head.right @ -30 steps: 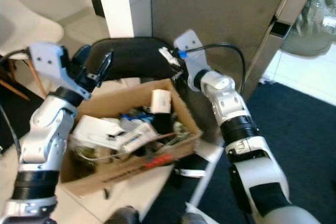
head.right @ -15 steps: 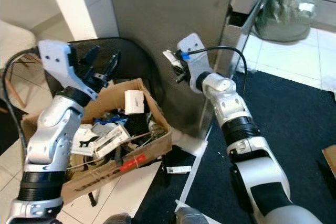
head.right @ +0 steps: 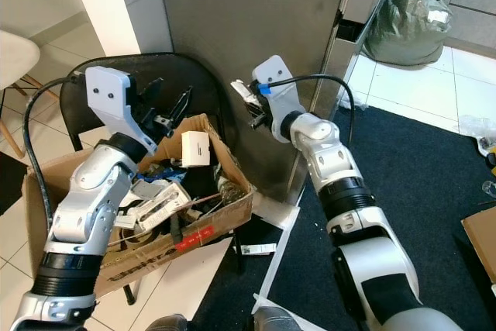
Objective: Picking trash to rubbish bin
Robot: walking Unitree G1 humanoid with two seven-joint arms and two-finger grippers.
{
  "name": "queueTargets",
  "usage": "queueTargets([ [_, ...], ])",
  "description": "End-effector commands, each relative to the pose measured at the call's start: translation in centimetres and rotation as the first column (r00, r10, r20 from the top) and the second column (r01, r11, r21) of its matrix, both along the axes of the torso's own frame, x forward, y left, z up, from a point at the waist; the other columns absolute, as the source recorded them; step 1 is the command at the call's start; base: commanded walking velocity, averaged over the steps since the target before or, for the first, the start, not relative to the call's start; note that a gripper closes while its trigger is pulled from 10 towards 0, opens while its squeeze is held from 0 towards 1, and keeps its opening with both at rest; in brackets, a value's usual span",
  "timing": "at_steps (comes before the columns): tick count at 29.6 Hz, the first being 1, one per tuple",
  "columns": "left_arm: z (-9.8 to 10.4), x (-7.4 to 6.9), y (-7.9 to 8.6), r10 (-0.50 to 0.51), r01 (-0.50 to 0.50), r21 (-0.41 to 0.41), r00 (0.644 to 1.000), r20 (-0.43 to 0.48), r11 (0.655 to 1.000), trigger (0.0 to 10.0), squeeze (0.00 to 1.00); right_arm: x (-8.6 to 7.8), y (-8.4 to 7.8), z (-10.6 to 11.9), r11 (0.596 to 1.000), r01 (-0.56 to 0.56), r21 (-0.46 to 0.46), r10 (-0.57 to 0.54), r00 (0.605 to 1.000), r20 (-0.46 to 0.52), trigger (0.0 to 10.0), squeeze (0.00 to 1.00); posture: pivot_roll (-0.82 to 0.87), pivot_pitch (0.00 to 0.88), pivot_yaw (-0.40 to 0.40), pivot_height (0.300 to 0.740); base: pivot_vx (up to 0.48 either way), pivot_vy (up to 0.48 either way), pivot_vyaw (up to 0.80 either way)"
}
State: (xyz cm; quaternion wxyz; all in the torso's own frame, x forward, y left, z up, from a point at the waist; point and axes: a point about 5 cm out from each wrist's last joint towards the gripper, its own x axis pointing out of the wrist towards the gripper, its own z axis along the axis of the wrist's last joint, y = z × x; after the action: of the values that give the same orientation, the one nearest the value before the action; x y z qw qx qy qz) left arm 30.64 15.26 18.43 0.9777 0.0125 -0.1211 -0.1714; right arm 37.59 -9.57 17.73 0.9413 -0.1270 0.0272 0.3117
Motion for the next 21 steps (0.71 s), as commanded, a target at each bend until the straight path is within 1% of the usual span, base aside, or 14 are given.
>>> queueTargets([
  [1, -0.3, 0.0, 0.6, 0.029, -0.029, 0.042, 1.000, -0.003, 0.999, 10.0, 0.00, 0.0, 0.1, -0.2, 1.000, 0.012, 0.008, -0.012, 1.000, 0.005, 10.0, 0.00, -0.04, 0.000, -0.048, 0.740, 0.000, 0.000, 0.00],
  [3, -0.3, 0.0, 0.6, 0.032, -0.031, 0.043, 0.999, -0.003, 0.999, 10.0, 0.00, 0.0, 0.1, -0.2, 1.000, 0.013, 0.017, -0.014, 1.000, 0.007, 10.0, 0.00, -0.04, 0.000, -0.048, 0.740, 0.000, 0.000, 0.00],
  [5, -0.5, 0.1, 0.8, 0.061, -0.061, 0.055, 0.998, -0.003, 0.997, 10.0, 0.00, -0.3, 0.3, -0.7, 0.999, 0.002, 0.047, -0.002, 1.000, -0.002, 10.0, 0.00, -0.03, 0.000, -0.048, 0.740, 0.000, 0.000, 0.00],
  [8, -0.6, 0.1, 0.9, 0.069, -0.069, 0.062, 0.998, -0.005, 0.996, 10.0, 0.00, -0.4, 0.4, -0.9, 0.998, -0.007, 0.057, 0.007, 1.000, -0.005, 10.0, 0.00, -0.03, 0.000, -0.047, 0.740, 0.000, 0.000, 0.00],
  [11, -0.8, 0.3, 1.3, 0.114, -0.113, 0.116, 0.993, -0.002, 0.987, 10.0, 0.00, -0.7, 1.0, -1.1, 0.996, -0.050, 0.072, 0.051, 0.999, -0.009, 10.0, 0.00, -0.03, 0.000, -0.048, 0.740, 0.000, 0.000, 0.00],
  [14, -0.9, 0.3, 1.5, 0.131, -0.130, 0.127, 0.991, -0.001, 0.983, 10.0, 0.00, -0.7, 1.1, -1.0, 0.995, -0.060, 0.075, 0.060, 0.998, -0.008, 10.0, 0.00, -0.02, 0.000, -0.049, 0.740, 0.000, 0.000, 0.00],
  [16, -1.2, 0.5, 2.9, 0.212, -0.208, 0.191, 0.977, 0.000, 0.959, 10.0, 0.00, -0.6, 1.6, -0.8, 0.994, -0.070, 0.079, 0.070, 0.998, -0.002, 10.0, 0.00, -0.02, 0.000, -0.053, 0.740, 0.000, 0.000, 0.00],
  [17, -1.2, 0.5, 2.9, 0.212, -0.208, 0.191, 0.977, 0.000, 0.959, 10.0, 0.00, -0.6, 1.6, -0.8, 0.994, -0.070, 0.079, 0.070, 0.998, -0.002, 10.0, 0.00, -0.02, 0.000, -0.053, 0.740, 0.000, 0.000, 0.00],
  [18, -1.3, 0.6, 4.1, 0.285, -0.278, 0.230, 0.959, 0.004, 0.933, 10.0, 0.00, -0.5, 2.0, -0.5, 0.991, -0.091, 0.101, 0.092, 0.996, -0.004, 10.0, 0.00, -0.02, 0.000, -0.053, 0.740, 0.000, 0.000, 0.00],
  [19, -1.3, 0.6, 4.1, 0.285, -0.278, 0.230, 0.959, 0.004, 0.933, 10.0, 0.00, -0.5, 2.0, -0.5, 0.991, -0.091, 0.101, 0.092, 0.996, -0.004, 10.0, 0.00, -0.02, 0.000, -0.053, 0.740, 0.000, 0.000, 0.00],
  [20, -1.4, 0.6, 4.5, 0.310, -0.301, 0.243, 0.951, 0.001, 0.922, 10.0, 0.00, -0.4, 2.1, -0.3, 0.989, -0.098, 0.111, 0.098, 0.995, 0.005, 10.0, 0.00, -0.01, 0.000, -0.055, 0.740, 0.000, 0.000, 0.00],
  [21, -1.4, 0.6, 4.8, 0.326, -0.316, 0.252, 0.946, 0.002, 0.915, 10.0, 0.00, -0.4, 2.2, -0.2, 0.988, -0.106, 0.110, 0.105, 0.994, 0.010, 10.0, 0.00, -0.01, 0.000, -0.055, 0.740, 0.000, 0.000, 0.80],
])
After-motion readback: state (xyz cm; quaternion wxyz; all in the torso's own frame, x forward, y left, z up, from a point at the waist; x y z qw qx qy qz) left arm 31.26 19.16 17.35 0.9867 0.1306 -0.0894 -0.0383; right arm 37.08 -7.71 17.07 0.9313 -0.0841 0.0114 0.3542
